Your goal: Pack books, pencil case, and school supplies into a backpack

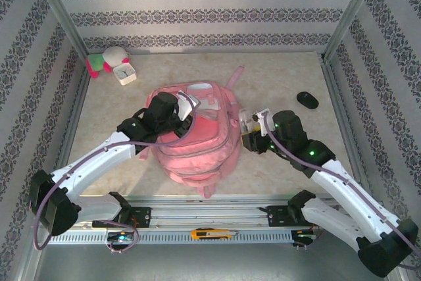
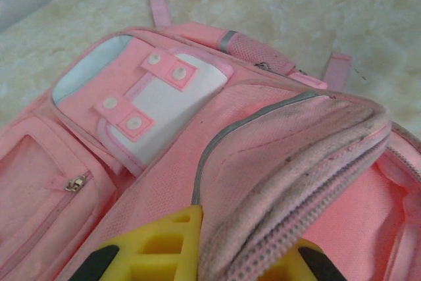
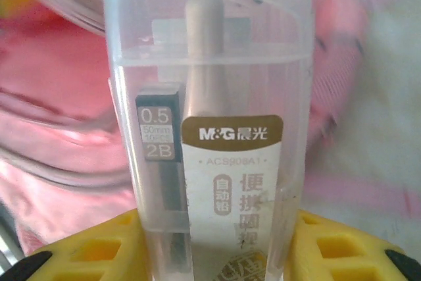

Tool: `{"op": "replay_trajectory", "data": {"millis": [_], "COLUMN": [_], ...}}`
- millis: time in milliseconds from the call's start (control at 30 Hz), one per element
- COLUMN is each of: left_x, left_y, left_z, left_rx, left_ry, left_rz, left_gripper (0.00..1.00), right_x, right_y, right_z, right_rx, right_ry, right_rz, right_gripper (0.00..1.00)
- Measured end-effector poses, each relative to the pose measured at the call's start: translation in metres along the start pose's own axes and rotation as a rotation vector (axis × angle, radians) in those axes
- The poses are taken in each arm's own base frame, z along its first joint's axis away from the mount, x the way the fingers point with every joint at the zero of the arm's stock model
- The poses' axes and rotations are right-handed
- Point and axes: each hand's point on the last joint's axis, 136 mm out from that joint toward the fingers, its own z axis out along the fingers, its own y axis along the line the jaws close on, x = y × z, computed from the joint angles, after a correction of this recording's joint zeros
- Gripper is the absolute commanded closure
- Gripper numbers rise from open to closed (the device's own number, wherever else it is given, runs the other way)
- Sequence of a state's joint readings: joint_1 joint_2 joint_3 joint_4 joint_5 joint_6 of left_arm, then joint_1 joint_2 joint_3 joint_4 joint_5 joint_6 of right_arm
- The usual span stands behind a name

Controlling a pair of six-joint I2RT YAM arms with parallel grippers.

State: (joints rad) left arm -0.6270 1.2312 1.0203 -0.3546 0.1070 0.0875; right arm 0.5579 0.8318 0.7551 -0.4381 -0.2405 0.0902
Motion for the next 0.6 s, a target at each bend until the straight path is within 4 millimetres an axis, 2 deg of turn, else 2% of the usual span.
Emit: {"op": "replay_trajectory", "data": {"millis": [100, 200, 267, 400, 600], "left_x": [0.003, 0.003, 0.003, 0.003, 0.002], "left_y": [0.000, -0.001, -0.003, -0.004, -0.007], "left_z": [-0.001, -0.002, -0.002, -0.003, -0.005], "left_rx": [0.046, 0.083, 0.102, 0.137, 0.177], "left_ry": [0.008, 0.009, 0.009, 0.006, 0.002], "left_rz": [-0.054, -0.087, -0.100, -0.124, -0.149], "left_gripper": [0.95, 0.95, 0.95, 0.95, 0.96], "right_x": [-0.021, -0.025, -0.024, -0.023, -0.037], "right_y": [0.039, 0.078, 0.097, 0.107, 0.112], "right_z": [0.009, 0.027, 0.040, 0.059, 0.070], "right_rx": [-0.129, -0.231, -0.277, -0.294, -0.265], "right_ry": [-0.080, -0.079, -0.085, -0.124, -0.231], "right_rz": [-0.291, -0.579, -0.745, -0.974, -1.147], "right_gripper": [0.74, 0.73, 0.72, 0.70, 0.70]}}
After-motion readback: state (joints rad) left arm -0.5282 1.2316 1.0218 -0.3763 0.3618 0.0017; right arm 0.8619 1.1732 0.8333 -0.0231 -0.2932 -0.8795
